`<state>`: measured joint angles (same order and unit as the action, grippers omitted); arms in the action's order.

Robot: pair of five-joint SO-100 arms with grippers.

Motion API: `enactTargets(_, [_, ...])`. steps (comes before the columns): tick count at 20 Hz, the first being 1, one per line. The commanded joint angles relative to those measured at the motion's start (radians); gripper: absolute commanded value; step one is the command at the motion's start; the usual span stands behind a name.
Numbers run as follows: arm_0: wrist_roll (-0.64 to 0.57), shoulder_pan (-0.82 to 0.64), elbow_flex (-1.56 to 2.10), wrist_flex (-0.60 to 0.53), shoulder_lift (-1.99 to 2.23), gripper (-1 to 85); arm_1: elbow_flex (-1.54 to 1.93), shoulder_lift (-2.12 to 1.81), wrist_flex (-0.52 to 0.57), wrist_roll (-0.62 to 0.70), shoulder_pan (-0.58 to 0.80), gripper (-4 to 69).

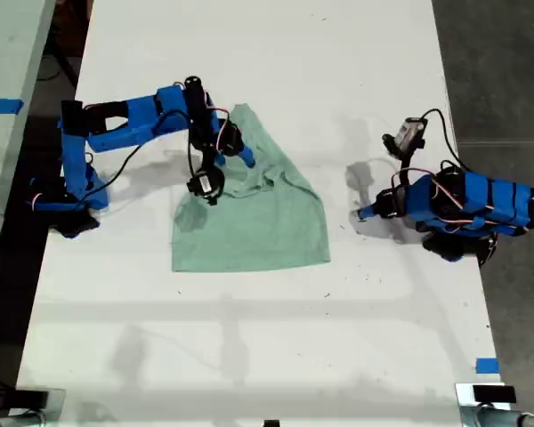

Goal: Fold t shirt

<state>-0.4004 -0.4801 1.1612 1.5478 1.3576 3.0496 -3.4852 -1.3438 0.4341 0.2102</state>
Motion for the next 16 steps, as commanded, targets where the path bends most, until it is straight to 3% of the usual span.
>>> enactTargets(1, [0.084,-0.055,0.112,0.017,0.342,13.0,0.051,-0.014,-0.003,0.015,0.000,-0.8])
enactTargets(3, [0.189,-0.031,0.376,-0.040,0.606,6.6,0.051,-0.014,-0.003,0.015,0.000,-0.8])
enactTargets(7, [0.433,0.143,1.207,-0.422,1.247,2.3,0.051,-0.014,-0.003,0.015,0.002,-0.8])
enactTargets(10, [0.462,0.176,1.730,-0.663,1.586,-0.2,0.051,-0.014,-0.003,0.015,0.003,-0.8])
enactTargets(12, [0.445,0.124,1.968,-0.733,1.697,-0.2,0.051,-0.014,-0.003,0.014,0.003,-0.8])
enactTargets(14, [0.400,0.109,2.074,-0.543,2.102,-0.2,0.051,-0.014,-0.003,0.011,0.003,-0.8])
enactTargets(15, [0.318,0.103,2.115,-0.545,2.230,-0.1,0.051,-0.014,-0.003,0.011,0.003,-0.8])
enactTargets(16, [0.357,0.074,2.126,-0.526,2.221,-0.2,0.051,-0.015,-0.005,0.011,0.006,-0.8])
